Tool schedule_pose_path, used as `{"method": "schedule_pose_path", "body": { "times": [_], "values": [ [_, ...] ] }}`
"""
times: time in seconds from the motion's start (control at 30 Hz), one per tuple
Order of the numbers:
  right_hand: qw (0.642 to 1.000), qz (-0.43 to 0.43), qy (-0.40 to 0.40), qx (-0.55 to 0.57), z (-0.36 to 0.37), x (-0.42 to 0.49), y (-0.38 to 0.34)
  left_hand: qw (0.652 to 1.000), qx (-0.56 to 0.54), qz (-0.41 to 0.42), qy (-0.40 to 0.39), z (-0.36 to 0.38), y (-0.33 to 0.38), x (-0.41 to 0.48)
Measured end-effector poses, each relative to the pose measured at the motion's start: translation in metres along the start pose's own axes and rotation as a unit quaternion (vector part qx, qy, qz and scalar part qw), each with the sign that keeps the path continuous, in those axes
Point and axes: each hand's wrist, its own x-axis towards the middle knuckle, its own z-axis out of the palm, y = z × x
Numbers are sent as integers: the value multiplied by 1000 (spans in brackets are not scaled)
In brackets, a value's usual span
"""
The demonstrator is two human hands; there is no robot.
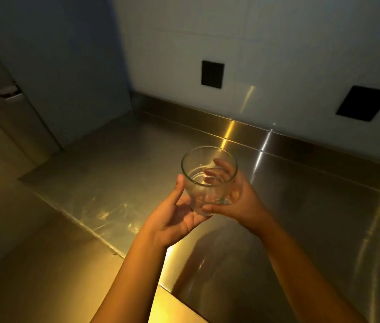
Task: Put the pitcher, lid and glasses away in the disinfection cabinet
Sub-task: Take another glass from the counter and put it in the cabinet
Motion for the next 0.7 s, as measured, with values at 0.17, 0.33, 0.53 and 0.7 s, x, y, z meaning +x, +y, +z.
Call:
{"method": "schedule_pose_path", "body": {
  "times": [0.17,0.33,0.53,0.7],
  "values": [
    [998,2,-65,9,73,22,-14,996,-62,37,50,-50,31,-52],
    [991,-2,-132,18,178,37,-25,988,-109,82,72,-124,69,-122],
    [979,-23,-199,47,313,44,-41,975,-115,146,118,-211,109,-210],
    [962,-28,-262,66,410,48,-47,959,-137,200,144,-271,132,-276]
  ]
}}
